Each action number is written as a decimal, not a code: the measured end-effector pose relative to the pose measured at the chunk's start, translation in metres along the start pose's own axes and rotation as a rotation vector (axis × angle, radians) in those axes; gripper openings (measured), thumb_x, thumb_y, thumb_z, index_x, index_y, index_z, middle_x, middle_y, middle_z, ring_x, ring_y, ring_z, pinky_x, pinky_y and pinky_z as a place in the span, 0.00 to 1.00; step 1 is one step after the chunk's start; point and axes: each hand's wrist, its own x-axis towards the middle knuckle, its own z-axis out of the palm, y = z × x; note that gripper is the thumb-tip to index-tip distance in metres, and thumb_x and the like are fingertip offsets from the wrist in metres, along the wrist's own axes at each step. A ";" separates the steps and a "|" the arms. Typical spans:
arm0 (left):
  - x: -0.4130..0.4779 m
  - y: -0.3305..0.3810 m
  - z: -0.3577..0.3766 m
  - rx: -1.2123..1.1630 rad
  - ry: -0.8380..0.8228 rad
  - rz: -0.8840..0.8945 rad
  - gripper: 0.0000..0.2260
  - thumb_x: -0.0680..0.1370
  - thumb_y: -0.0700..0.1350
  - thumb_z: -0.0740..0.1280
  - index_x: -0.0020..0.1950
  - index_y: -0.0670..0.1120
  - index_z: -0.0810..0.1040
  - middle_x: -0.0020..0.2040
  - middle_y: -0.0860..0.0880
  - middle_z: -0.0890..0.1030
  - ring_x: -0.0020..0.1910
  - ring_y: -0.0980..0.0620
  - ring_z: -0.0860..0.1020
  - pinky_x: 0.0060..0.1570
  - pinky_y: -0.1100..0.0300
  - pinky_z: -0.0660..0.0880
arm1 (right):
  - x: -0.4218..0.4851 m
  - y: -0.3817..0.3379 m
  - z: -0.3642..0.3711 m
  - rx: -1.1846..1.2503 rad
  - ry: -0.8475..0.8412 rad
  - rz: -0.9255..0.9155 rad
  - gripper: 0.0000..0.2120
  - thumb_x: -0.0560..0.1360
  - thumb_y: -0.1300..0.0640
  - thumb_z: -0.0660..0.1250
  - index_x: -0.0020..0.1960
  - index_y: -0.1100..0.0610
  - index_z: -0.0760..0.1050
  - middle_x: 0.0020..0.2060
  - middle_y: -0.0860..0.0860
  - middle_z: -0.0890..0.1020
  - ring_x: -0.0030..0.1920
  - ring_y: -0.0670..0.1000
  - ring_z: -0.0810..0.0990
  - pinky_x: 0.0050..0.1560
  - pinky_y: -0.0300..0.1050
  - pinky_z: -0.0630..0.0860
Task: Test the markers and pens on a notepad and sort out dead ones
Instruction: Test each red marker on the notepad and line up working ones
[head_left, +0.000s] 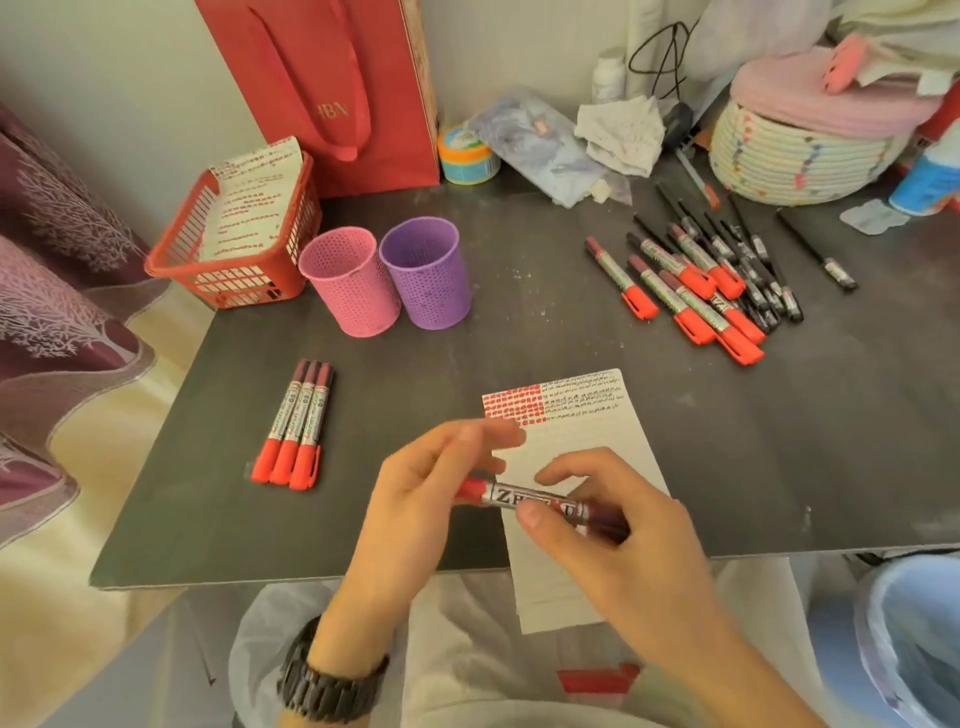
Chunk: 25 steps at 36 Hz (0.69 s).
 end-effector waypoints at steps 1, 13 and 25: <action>-0.004 -0.001 -0.008 0.098 -0.046 -0.024 0.15 0.84 0.53 0.58 0.55 0.52 0.85 0.54 0.52 0.85 0.49 0.50 0.82 0.47 0.59 0.79 | 0.006 0.000 -0.004 -0.051 -0.017 -0.021 0.10 0.72 0.42 0.75 0.51 0.40 0.77 0.34 0.42 0.82 0.31 0.43 0.75 0.32 0.28 0.68; -0.035 -0.001 -0.098 0.629 0.050 -0.079 0.03 0.77 0.53 0.70 0.48 0.63 0.83 0.44 0.62 0.82 0.41 0.62 0.79 0.41 0.72 0.70 | 0.066 -0.006 0.024 -0.406 -0.305 -0.233 0.24 0.73 0.41 0.74 0.64 0.29 0.68 0.56 0.29 0.75 0.55 0.38 0.76 0.50 0.26 0.70; 0.004 -0.068 -0.179 0.817 0.734 -0.410 0.14 0.81 0.60 0.61 0.60 0.60 0.82 0.50 0.54 0.79 0.49 0.53 0.77 0.49 0.54 0.75 | 0.070 0.010 0.061 -0.772 0.072 -0.466 0.18 0.69 0.43 0.68 0.51 0.54 0.86 0.49 0.51 0.85 0.45 0.62 0.85 0.37 0.54 0.82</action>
